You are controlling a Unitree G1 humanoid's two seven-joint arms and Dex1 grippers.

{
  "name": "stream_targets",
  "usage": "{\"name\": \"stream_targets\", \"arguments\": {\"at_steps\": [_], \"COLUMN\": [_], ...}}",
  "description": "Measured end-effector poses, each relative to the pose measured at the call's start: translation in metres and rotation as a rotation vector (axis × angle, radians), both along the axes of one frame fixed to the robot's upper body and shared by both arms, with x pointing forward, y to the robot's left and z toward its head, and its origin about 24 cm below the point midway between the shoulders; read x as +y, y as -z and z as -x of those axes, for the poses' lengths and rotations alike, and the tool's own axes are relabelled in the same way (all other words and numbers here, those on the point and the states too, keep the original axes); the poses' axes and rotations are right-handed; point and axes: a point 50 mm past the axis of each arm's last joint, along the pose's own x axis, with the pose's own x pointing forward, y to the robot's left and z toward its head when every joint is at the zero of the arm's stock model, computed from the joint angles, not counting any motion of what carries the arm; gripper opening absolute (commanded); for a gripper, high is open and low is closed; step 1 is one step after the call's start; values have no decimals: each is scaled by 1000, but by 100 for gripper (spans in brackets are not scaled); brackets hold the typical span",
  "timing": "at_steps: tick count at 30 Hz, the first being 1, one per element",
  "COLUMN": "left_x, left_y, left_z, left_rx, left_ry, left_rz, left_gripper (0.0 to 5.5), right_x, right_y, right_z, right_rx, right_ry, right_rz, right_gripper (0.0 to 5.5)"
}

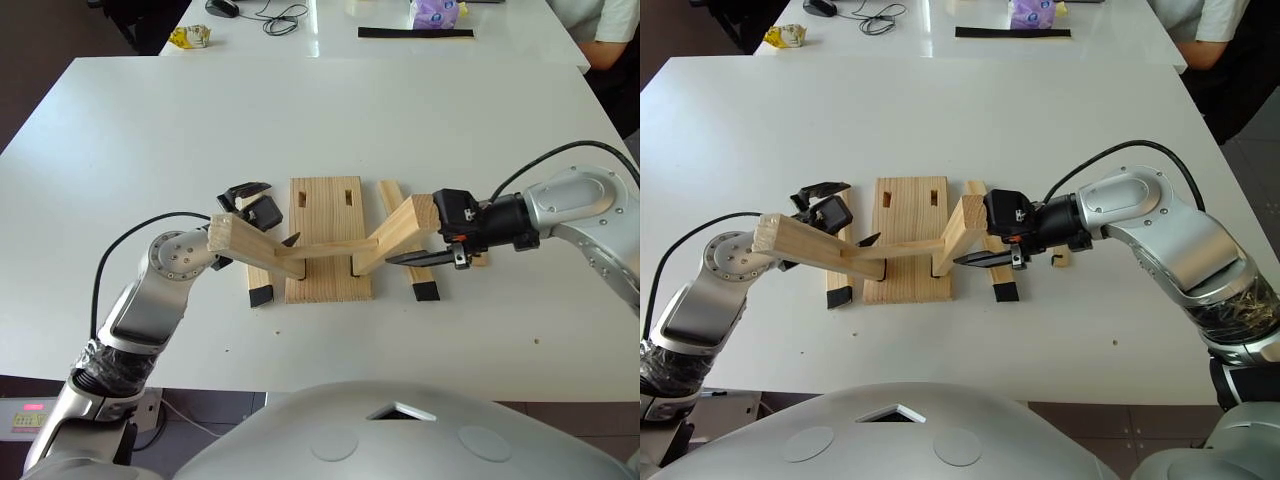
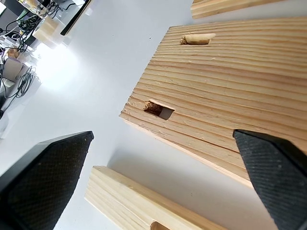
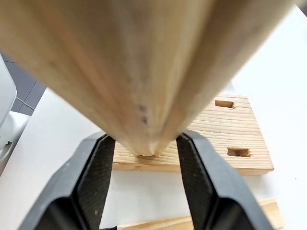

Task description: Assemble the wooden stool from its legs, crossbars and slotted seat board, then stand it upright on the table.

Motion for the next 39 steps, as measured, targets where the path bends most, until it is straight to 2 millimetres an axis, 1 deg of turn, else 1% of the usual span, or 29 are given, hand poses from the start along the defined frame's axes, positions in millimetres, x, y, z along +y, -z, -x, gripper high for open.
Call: {"name": "stream_targets", "arguments": {"at_steps": [5,7,8,9,10,13,14,17,20,23,26,28,30,31,32,34,36,38,39], "left_x": [5,6,5,6,7,5,5,7,13,28,39,50,59,62,64,65,64,65,65], "left_y": [-2,-6,-7,-7,-6,-6,-6,-9,-12,-24,-34,-44,-61,-69,-83,-104,-114,-116,-115], "left_z": [-6,-10,-11,-12,-12,-13,-14,-17,-19,-22,-24,-24,-23,-22,-22,-23,-26,-30,-31], "left_rx": [-9,-33,-41,-43,-36,-37,-38,-53,-60,-98,-135,-176,-238,-268,-317,-391,-426,-434,-431], "left_ry": [-13,-15,-13,-16,-21,-21,-21,-25,-40,-80,-129,-204,-299,-342,-387,-417,-418,-425,-429], "left_rz": [16,22,24,26,27,38,39,39,37,16,36,71,164,225,299,387,431,439,437], "left_gripper": [540,540,540,540,540,540,540,540,540,540,540,540,540,540,540,540,540,540,540], "right_x": [1,1,-1,-3,-3,2,3,6,-2,-29,-57,-82,-96,-100,-101,-93,-76,-61,-57], "right_y": [4,11,20,43,51,54,55,57,57,51,44,36,26,20,10,-8,-31,-51,-57], "right_z": [-2,-1,1,9,12,13,12,14,15,17,21,20,16,15,14,15,17,21,22], "right_rx": [1,17,51,157,192,190,190,195,178,157,138,81,10,-21,-63,-94,-116,-122,-118], "right_ry": [3,21,32,56,61,64,70,82,138,248,392,539,690,759,836,883,841,758,730], "right_rz": [15,54,95,135,145,136,133,110,109,130,92,34,-84,-162,-272,-467,-616,-723,-756], "right_gripper": [201,194,179,162,149,107,104,44,41,41,41,41,41,41,41,41,41,41,41]}}
